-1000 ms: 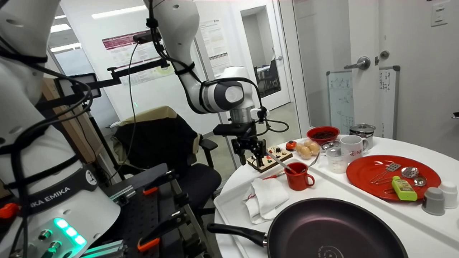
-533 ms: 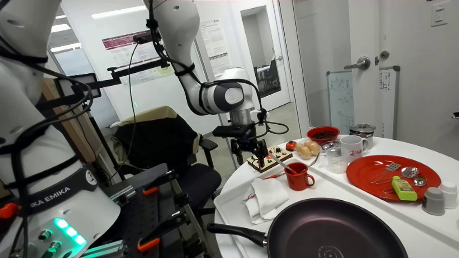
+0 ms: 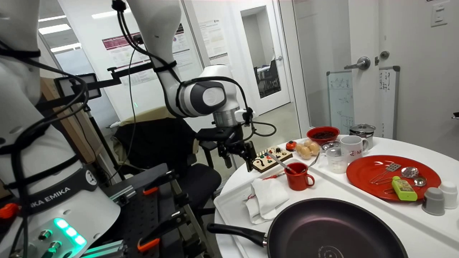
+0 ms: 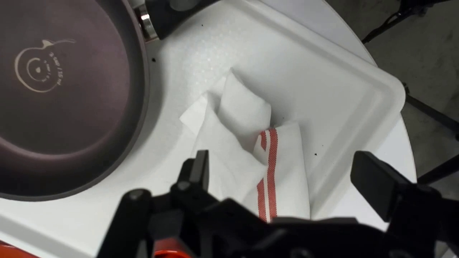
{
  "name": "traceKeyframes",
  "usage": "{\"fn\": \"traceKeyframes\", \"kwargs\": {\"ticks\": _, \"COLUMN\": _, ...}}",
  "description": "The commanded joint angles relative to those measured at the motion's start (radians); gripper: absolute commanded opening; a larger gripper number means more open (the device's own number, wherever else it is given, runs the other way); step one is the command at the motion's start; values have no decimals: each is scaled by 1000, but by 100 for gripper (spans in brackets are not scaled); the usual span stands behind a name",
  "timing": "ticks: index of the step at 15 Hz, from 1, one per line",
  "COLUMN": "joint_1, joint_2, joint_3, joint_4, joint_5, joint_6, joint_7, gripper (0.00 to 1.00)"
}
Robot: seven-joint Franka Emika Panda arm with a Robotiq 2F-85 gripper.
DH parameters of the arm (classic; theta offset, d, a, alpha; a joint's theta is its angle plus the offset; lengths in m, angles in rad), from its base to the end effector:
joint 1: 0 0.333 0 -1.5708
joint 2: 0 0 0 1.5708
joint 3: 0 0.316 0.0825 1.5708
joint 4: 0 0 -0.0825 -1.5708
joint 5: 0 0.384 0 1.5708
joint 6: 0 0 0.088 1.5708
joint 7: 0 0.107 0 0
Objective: Use the right white towel farthest from you to wipe the pan
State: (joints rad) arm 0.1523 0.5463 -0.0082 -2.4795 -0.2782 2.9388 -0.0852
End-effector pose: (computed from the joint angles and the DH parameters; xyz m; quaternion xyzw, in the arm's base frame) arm 0.4299 0.0797 0.0737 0.9671 0.2497 -0.0426 0.0254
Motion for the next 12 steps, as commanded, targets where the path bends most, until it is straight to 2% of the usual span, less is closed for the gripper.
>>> {"fn": "traceKeyframes", "kwargs": {"ticks": 1, "joint_1": -43, "joint_2": -158, "joint_3": -45, "joint_4": -209, "joint_5": -22, "joint_6": 116, "joint_7": -56, "gripper": 100}}
{"fn": "traceKeyframes", "kwargs": {"ticks": 3, "joint_1": -112, "joint_2": -210, "joint_3": -44, "joint_4": -281, "joint_5": -8, "joint_6": 162, "joint_7": -108, "gripper": 100}}
{"fn": "traceKeyframes", "kwargs": {"ticks": 7, "joint_1": -332, "joint_2": -294, "joint_3": 17, "joint_4": -382, "joint_5": 12, "joint_6": 226, "joint_7": -221, "gripper": 100}}
{"fn": "traceKeyframes", "kwargs": {"ticks": 8, "joint_1": -397, "joint_2": -240, "joint_3": 52, "joint_4": -311, "joint_5": 25, "joint_6": 233, "joint_7": -237, "gripper": 100}}
{"fn": "traceKeyframes", "kwargs": {"ticks": 10, "joint_1": -532, "joint_2": -243, "joint_3": 120, "joint_4": -315, "joint_5": 25, "joint_6": 276, "joint_7": -267, "gripper": 100}}
{"fn": "traceKeyframes", "kwargs": {"ticks": 12, "joint_1": -637, "joint_2": -228, "joint_3": 171, "joint_4": -302, "joint_5": 11, "joint_6": 314, "joint_7": -268, "gripper": 100}}
